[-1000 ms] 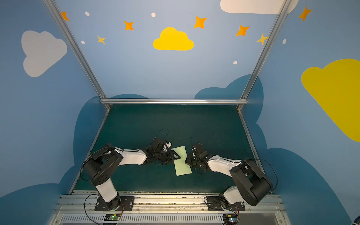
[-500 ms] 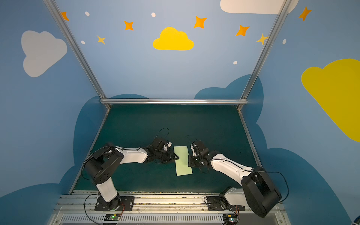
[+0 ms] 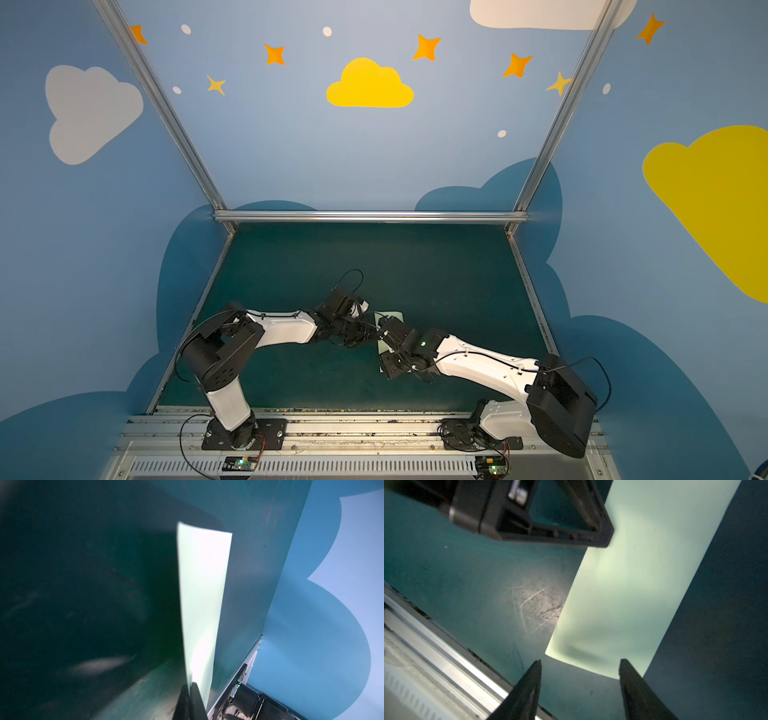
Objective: Fold a paper plane with a square sheet of paper (fold left side to right side)
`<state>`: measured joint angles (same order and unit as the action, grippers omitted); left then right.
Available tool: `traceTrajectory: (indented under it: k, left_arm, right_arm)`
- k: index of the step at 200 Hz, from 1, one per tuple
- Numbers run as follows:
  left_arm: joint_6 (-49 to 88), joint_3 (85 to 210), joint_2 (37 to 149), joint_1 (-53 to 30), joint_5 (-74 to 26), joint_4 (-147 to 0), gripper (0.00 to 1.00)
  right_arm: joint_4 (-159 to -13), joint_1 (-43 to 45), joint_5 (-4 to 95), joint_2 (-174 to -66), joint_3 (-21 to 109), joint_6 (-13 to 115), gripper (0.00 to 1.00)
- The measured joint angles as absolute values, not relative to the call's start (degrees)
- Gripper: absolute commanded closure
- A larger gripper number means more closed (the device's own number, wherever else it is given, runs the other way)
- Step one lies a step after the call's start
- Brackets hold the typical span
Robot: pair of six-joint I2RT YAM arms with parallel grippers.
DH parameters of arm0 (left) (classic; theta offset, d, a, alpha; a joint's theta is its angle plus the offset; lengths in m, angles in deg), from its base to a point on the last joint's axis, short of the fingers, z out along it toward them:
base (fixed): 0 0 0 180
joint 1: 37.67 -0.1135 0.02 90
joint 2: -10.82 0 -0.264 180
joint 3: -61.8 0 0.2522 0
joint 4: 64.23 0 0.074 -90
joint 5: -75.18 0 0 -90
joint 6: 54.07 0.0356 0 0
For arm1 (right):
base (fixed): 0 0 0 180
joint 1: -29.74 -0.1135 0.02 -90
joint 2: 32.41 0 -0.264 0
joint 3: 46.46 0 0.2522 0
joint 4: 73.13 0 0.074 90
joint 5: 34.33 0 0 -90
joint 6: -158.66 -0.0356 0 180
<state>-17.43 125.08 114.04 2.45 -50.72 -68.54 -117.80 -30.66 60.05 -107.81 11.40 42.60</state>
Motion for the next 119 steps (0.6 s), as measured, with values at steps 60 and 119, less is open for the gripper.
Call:
traceTrajectory:
  k: [60,119]
  left_arm:
    - [-17.4,126.9,114.5,2.3,-52.9,-71.9,0.97]
    - [-16.9,127.0,114.8,2.1,-53.6,-72.9,0.97]
  right_arm:
    - [-121.1,-41.7,72.1,-115.7,16.2,41.7,0.29]
    - [-123.4,-43.7,78.7,-120.7,18.1,38.5,0.42]
